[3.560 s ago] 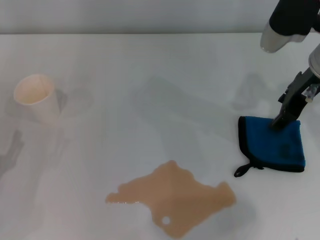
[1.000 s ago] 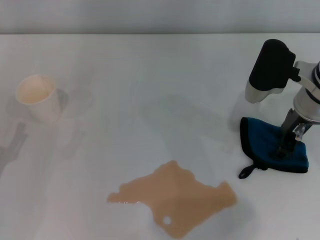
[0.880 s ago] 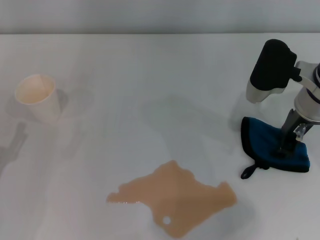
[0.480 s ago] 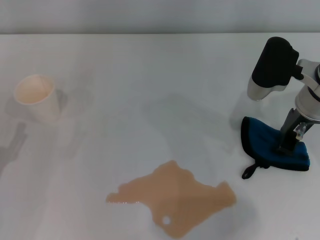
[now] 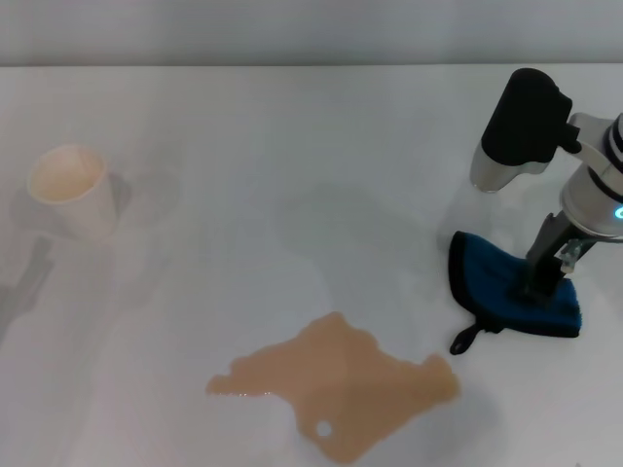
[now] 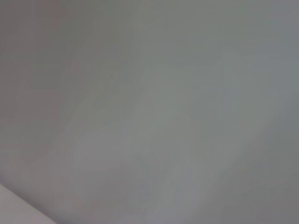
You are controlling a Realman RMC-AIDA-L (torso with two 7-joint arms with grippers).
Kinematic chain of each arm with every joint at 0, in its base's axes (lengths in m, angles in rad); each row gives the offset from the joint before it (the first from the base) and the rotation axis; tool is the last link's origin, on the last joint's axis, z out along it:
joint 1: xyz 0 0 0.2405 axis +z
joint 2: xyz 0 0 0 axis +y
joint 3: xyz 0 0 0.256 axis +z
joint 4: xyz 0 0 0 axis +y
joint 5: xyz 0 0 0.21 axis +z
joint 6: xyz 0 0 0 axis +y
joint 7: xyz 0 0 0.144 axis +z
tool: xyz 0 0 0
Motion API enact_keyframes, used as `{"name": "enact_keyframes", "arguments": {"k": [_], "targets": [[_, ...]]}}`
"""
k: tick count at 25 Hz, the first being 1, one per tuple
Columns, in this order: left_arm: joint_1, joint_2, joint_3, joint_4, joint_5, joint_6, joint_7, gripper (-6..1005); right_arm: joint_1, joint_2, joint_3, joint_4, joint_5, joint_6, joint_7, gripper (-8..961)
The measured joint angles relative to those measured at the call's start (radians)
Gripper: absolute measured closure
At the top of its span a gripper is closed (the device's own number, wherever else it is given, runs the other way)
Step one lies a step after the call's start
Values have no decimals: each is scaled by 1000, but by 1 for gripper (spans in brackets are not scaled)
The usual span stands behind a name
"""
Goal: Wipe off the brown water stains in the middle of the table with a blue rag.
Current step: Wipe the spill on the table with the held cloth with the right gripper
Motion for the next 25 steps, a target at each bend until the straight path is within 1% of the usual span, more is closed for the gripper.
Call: {"name": "enact_keyframes", "arguments": {"k": [3,8,16,25], "targets": [[0,0,0,1,0,0,-1,124,1,1,-35,-6,41,0,-1,794],[0,0,0,3,0,-1,-2,124,-2,2,-130,-30,140,15,-1,796],[-7,0,0,3,0,-1,-12,124,-2,2,-288,-40,301,103,0,799],[-11,2,0,3,0,0,-18,124,2,2,-416,-41,444,195,-1,821]]}}
